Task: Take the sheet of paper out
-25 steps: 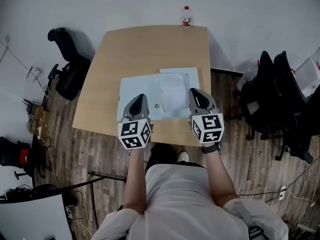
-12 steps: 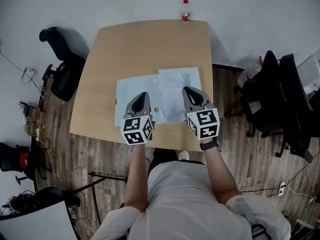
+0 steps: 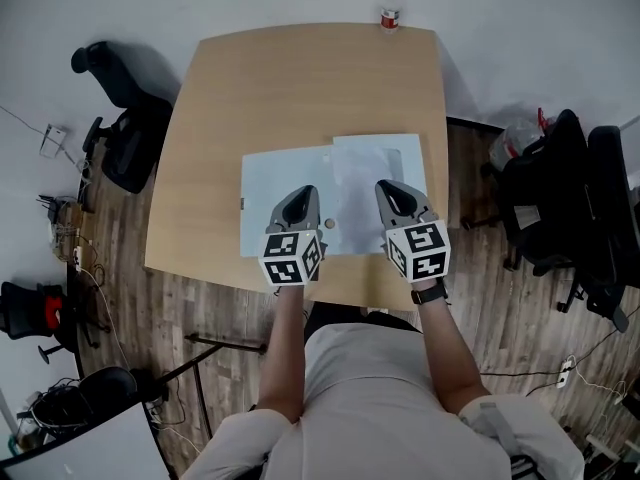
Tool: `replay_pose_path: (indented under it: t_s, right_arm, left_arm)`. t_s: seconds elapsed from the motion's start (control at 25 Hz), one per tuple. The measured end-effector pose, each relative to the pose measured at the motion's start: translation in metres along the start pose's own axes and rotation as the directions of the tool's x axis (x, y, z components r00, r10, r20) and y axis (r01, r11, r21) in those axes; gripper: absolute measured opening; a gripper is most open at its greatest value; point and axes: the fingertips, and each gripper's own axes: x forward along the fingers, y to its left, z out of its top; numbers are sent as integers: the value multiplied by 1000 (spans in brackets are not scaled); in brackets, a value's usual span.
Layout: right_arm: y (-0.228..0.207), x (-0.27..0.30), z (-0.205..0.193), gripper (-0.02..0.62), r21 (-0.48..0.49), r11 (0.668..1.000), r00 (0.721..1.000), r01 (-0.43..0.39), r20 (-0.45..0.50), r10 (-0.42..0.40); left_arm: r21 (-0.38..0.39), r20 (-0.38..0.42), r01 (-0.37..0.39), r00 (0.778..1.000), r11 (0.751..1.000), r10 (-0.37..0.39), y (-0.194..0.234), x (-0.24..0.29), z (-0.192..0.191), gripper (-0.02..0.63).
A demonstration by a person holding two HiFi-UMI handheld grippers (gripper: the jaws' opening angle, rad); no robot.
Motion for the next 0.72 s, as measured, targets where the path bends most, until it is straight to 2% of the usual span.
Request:
replay_pose_path:
  t_s: [0.16, 0.44, 0.72]
  right_arm:
    - [3, 21, -18, 15, 28, 999, 998, -19, -65, 21]
    - [0, 50, -48, 15, 54, 998, 987, -42, -153, 50]
    - [-6, 65, -69, 15, 73, 996, 975, -54, -212, 68]
  left_arm:
    - [-23, -72, 55, 996, 998, -56, 0, 19, -19, 11]
    - [-88, -179, 81, 979, 993, -96, 5, 52, -57, 11]
    - [-164, -246, 90, 961, 982, -130, 9, 75, -90, 12]
